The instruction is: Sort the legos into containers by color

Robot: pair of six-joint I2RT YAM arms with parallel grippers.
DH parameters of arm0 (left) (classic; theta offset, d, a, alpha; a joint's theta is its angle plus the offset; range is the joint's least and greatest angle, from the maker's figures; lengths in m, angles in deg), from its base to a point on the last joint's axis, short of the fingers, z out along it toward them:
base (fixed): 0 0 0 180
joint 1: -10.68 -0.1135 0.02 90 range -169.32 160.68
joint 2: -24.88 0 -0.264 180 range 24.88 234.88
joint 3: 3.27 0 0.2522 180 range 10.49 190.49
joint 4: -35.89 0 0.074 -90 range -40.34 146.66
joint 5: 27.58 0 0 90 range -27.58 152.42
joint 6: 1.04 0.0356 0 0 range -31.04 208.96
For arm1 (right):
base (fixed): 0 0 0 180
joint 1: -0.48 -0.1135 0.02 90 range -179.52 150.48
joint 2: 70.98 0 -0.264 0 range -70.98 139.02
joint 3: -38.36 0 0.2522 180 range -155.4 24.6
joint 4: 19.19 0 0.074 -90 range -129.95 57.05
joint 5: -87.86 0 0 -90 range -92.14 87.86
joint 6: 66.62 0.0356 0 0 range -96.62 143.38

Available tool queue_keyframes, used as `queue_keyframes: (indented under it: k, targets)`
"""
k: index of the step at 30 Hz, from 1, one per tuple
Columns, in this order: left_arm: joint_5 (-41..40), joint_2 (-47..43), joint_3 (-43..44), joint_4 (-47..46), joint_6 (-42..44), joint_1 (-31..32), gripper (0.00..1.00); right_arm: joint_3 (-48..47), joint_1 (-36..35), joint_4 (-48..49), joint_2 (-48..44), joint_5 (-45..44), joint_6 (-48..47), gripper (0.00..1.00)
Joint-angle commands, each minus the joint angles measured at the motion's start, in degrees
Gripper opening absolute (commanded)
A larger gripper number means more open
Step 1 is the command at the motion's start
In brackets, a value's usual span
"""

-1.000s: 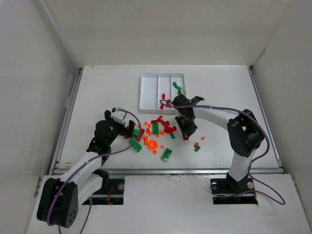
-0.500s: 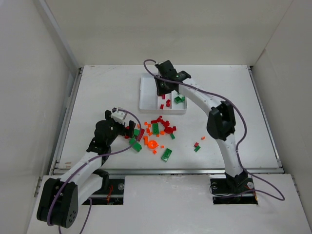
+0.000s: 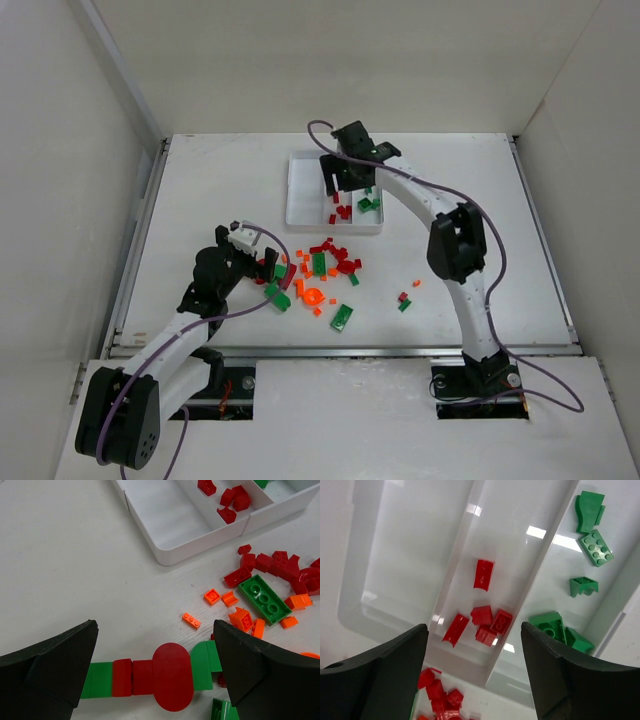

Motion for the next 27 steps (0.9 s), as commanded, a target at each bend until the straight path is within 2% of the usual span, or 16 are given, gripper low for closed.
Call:
queue_keyframes:
  k: [1, 5, 7, 8, 9, 10, 11, 15, 22, 27]
  targets:
    - [0.8, -1.2, -0.6, -2.9, 0.3, 0.2, 1.00, 4.8, -0.6, -0.2, -10.3, -1.9, -1.4, 0.81]
    - [0.8, -1.2, -0.6, -2.9, 0.3, 0.2, 1.00, 16.3, -0.1, -5.2, -18.6, -6.1, -1.4, 0.88]
    - [0.8, -0.7, -0.6, -2.9, 0.3, 0.2, 1.00, 21.0, 1.3, -10.3, -20.7, -6.1, -0.3, 0.88]
    - [0.8, -0.7, -0.6, -2.9, 0.3, 0.2, 1.00, 26.2, 1.8, -11.9, -22.3, -6.1, 0.3, 0.88]
    - [0.8, -0.7, -0.6, -2.9, 0.3, 0.2, 1.00, 32.2, 2.6, -13.7, -23.9, -4.2, 1.6, 0.88]
    - [0.8, -0.7, -0.6, -2.9, 0.3, 0.2, 1.00, 32.2, 2.6, -13.7, -23.9, -3.3, 2.3, 0.88]
    - [0.8, -0.7, -0.6, -2.9, 0.3, 0.2, 1.00, 38.1, 2.6, -13.7, -25.8, -2.4, 2.8, 0.88]
    - [0.8, -0.2, -0.6, -2.9, 0.3, 0.2, 1.00, 47.8, 3.2, -13.7, -29.0, 1.8, 5.3, 0.87]
    - [1.3, -0.7, -0.6, -2.9, 0.3, 0.2, 1.00, 55.8, 3.2, -11.0, -30.4, 4.5, 7.6, 0.83]
    - [1.3, -0.7, -0.6, -2.9, 0.3, 0.2, 1.00, 56.9, 1.9, -9.8, -30.4, 5.8, 7.6, 0.77]
